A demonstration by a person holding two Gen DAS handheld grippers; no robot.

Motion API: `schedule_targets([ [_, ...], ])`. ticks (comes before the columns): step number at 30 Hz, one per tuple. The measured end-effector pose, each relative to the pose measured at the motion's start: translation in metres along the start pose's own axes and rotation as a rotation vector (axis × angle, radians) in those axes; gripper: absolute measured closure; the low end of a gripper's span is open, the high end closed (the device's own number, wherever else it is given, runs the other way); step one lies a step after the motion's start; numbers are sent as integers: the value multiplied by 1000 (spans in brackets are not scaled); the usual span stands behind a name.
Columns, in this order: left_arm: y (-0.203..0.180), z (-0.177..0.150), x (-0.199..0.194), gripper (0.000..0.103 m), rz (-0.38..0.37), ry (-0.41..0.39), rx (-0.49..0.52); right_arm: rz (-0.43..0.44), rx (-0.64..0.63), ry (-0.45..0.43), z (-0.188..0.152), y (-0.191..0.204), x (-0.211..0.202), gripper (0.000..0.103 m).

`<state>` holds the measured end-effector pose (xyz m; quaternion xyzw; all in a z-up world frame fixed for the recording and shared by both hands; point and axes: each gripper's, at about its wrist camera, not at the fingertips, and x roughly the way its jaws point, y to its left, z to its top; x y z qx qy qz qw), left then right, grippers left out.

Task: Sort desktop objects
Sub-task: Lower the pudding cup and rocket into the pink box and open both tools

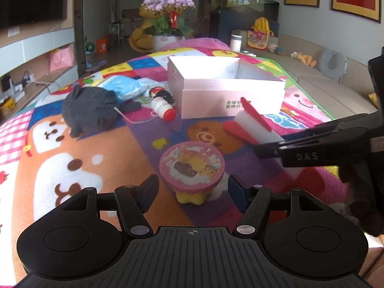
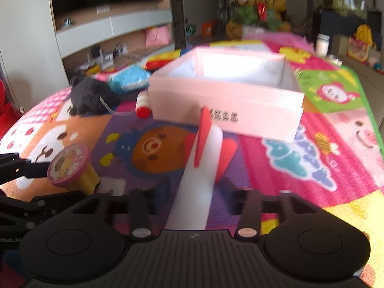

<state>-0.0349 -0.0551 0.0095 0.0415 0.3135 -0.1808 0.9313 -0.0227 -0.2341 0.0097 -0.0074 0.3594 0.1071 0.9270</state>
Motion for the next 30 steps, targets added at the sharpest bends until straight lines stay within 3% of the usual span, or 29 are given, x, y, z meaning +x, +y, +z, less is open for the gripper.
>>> schedule_targets([
  [2, -4, 2, 4, 35, 14, -8, 17, 24, 1, 17, -1, -1, -7, 75],
  [8, -12, 5, 12, 42, 48, -21, 50, 36, -9, 30, -10, -9, -40, 75],
  [12, -17, 6, -6, 43, 9, -44, 55, 50, -14, 44, -17, -19, -65, 75],
  [15, -21, 27, -27, 43, -28, -125, 71, 25, -19, -23, -13, -31, -90, 76],
  [19, -26, 86, -31, 42, -51, -262, 104, -14, 11, -192, 29, -51, -121, 76],
  [23, -25, 153, -1, 42, -66, -333, 68, 13, 77, -302, 90, -73, -119, 76],
  [25, -20, 183, 21, 37, -82, -318, 37, 41, 136, -285, 126, -85, -100, 75],
  [27, -9, 198, 35, 20, -80, -312, 4, 83, 175, -245, 157, -97, -75, 75],
  [28, -1, 198, 37, 13, -59, -315, -14, 83, 189, -229, 169, -100, -61, 74],
  [30, 14, 186, 35, 9, -14, -307, -47, 27, 198, -231, 180, -102, -43, 69],
])
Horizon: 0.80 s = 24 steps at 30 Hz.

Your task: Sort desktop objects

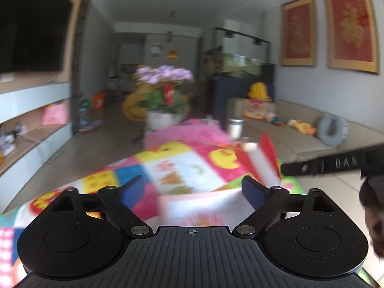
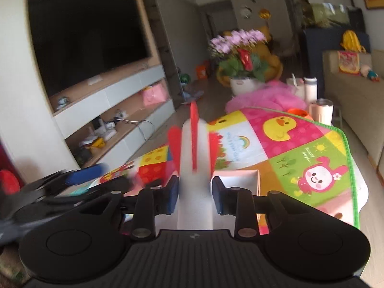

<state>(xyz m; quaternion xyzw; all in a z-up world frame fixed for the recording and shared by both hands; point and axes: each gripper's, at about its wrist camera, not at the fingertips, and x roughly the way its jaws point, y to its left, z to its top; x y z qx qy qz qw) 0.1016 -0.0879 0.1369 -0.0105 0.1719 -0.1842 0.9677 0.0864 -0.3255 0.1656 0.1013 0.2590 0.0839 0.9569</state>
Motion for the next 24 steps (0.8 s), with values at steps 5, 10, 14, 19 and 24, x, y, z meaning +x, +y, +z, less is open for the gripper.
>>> schedule_targets([
  [5, 32, -58, -31, 7, 102, 95, -19, -40, 11, -21, -20, -10, 8, 61],
  [10, 50, -112, -51, 6, 164, 206, -85, -95, -18, 72, -55, -14, 26, 61],
  [14, 58, -135, -66, 2, 197, 215, -90, -92, -76, 118, -74, 4, 32, 61],
  [19, 69, -149, -75, 2, 272, 218, -95, -34, -272, 102, -90, 63, 36, 60],
  [24, 90, -150, -95, 1, 309, 186, -163, 29, -534, 78, -116, 134, 52, 59],
])
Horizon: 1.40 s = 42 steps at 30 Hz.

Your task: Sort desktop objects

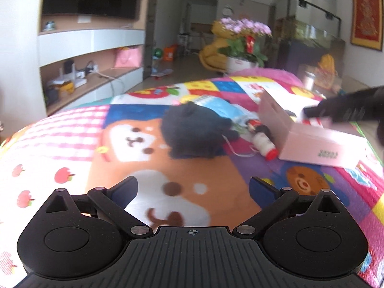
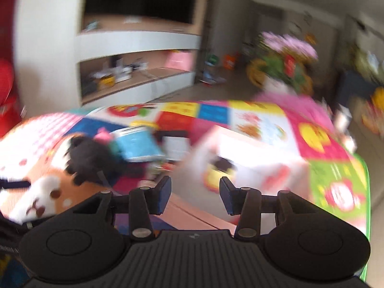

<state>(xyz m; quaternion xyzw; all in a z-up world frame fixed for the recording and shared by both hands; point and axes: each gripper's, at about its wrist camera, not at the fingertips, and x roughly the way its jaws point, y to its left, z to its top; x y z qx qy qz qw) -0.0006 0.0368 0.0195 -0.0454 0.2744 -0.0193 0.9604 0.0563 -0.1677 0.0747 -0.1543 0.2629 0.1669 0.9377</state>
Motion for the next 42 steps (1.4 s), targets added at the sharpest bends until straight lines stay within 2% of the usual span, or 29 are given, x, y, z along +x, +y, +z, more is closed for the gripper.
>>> schedule_targets([
  [2, 8, 3, -6, 1, 9, -15, -30, 7, -96, 13, 3, 30, 12, 60],
  [3, 13, 4, -9, 1, 13, -23, -43, -7, -147, 18, 2, 45, 20, 66],
  [7, 24, 7, -17, 1, 13, -40, -77, -150, -358, 30, -8, 94, 55, 70],
  [8, 26, 7, -18, 1, 15, -43, -82, -175, -379, 46, -9, 98, 65, 75],
  [10, 30, 6, -21, 1, 17, -47, -91, -185, -393, 87, -12, 101, 78, 77],
  [12, 33, 6, -22, 1, 19, -45, -99, -177, -415, 103, -16, 104, 82, 81],
  [14, 34, 5, -21, 1, 24, -40, -104, -188, -448, 99, -21, 106, 80, 82],
  [16, 33, 4, -20, 1, 17, -32, -106, -160, -426, 97, -22, 103, 68, 82],
  [17, 32, 4, -21, 1, 11, -32, -103, -137, -414, 89, -24, 101, 56, 88],
  [18, 30, 3, -22, 1, 6, -32, -96, -108, -412, 87, -26, 98, 43, 102],
  [21, 23, 3, -19, 1, -10, -23, -87, -27, -416, 99, -39, 87, 2, 103],
  [24, 13, 4, -16, 1, -37, -13, -79, -27, -400, 116, -54, 71, -28, 103],
  [28, -11, 6, -10, 1, -75, -18, -19, -30, -274, 109, -66, 44, -50, 100],
  [31, -25, 15, -1, 1, -61, -43, 39, -26, -142, 105, -72, 29, -52, 91],
  [33, -29, 24, 10, 1, -17, -47, 59, -18, -82, 101, -74, 24, -45, 80],
  [34, -29, 30, 14, 1, 4, -46, 56, -14, -64, 95, -73, 23, -41, 79],
  [38, -23, 44, 16, 1, 24, -75, 5, 23, 21, 74, -61, 26, -11, 78],
  [42, -16, 40, 12, 1, 31, -61, -4, 40, 85, 107, -49, 35, 25, 78],
])
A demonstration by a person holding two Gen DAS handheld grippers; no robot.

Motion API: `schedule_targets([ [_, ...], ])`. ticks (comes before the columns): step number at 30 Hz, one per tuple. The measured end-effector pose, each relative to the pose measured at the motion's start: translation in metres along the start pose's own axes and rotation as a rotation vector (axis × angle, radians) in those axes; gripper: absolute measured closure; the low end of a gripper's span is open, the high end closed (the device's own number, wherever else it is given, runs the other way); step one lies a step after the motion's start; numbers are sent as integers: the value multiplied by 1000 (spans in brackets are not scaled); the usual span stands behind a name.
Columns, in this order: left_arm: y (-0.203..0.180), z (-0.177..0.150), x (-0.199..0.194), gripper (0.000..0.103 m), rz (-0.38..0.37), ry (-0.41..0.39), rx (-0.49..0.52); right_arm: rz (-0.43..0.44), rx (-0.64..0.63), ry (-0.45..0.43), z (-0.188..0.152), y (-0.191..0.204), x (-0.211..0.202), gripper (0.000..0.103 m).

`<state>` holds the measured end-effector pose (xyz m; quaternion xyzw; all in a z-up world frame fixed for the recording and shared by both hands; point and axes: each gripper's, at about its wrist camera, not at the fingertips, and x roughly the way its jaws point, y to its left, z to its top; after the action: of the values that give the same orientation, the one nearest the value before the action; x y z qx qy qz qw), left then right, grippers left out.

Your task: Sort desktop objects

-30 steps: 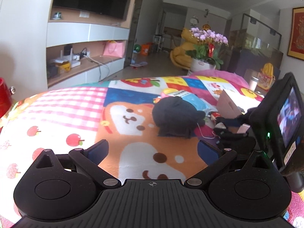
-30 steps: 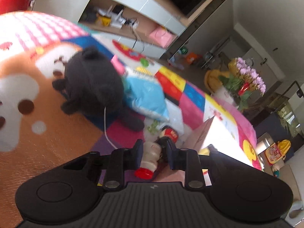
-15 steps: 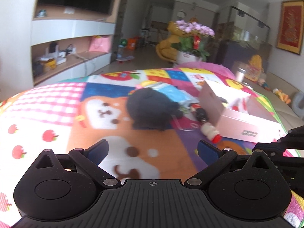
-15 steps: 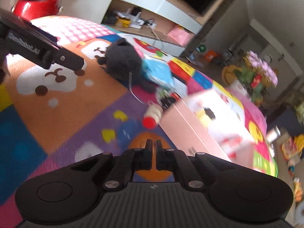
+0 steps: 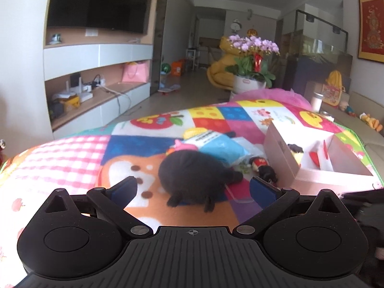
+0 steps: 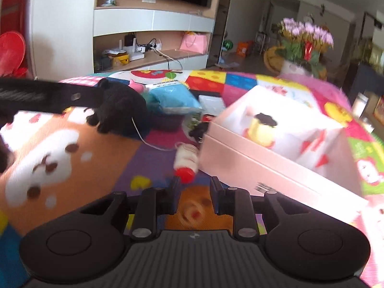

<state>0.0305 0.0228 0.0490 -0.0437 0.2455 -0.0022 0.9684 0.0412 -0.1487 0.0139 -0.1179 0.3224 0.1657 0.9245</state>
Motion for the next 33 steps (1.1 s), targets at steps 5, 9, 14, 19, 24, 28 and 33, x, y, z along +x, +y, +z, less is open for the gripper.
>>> schedule_targets([
  [5, 10, -10, 0, 1, 9, 33, 11, 18, 19, 0, -1, 4, 8, 84],
  [9, 9, -8, 6, 1, 10, 37, -2, 26, 2, -19, -12, -9, -23, 99],
  [14, -8, 7, 23, 1, 10, 24, 42, 0, 15, 17, -36, -37, -64, 99],
  [19, -24, 22, 72, 1, 109, 63, 99, -97, 146, 28, -64, -60, -82, 76],
  [24, -18, 25, 97, 5, 121, 126, 106, -75, 260, 10, -78, -72, -87, 43],
  [28, -14, 17, 72, 18, 79, 119, 116, -49, 222, -25, -69, -63, -85, 38],
  [33, 2, -18, 16, 19, 18, 89, 82, -13, 198, -82, -38, -45, -66, 33],
])
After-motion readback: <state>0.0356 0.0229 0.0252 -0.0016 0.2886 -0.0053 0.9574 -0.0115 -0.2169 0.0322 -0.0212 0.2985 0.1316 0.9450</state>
